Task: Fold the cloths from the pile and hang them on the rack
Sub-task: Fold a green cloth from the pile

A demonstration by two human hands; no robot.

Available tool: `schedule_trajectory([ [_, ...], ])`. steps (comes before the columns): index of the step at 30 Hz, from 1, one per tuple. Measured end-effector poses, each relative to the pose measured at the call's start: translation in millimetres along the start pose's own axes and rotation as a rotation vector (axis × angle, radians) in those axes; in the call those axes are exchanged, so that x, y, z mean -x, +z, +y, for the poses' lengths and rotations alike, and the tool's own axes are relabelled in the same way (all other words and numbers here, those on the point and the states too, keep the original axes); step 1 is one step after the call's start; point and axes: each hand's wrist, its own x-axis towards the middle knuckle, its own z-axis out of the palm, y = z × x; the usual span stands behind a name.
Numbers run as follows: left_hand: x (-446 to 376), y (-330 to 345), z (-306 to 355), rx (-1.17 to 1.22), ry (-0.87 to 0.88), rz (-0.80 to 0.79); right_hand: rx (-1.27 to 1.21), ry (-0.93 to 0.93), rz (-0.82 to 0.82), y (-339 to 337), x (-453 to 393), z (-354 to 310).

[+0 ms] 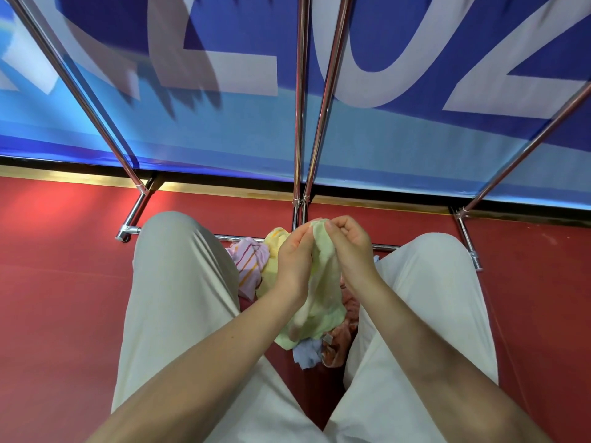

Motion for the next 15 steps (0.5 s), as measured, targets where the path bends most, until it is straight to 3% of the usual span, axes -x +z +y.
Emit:
schedule_trajectory([
  [8, 9, 2, 1, 0.04, 0.002, -0.045, -0.036, 0.023, 0.046, 1, 3, 2],
  [13, 3, -1, 7, 0.094, -0.032, 0.007, -0.147, 0.084, -0.09, 1, 3, 2],
  [15, -4, -4, 15, 0.074, 0.0, 0.047, -0.078, 0.063, -0.144, 0, 0, 1],
])
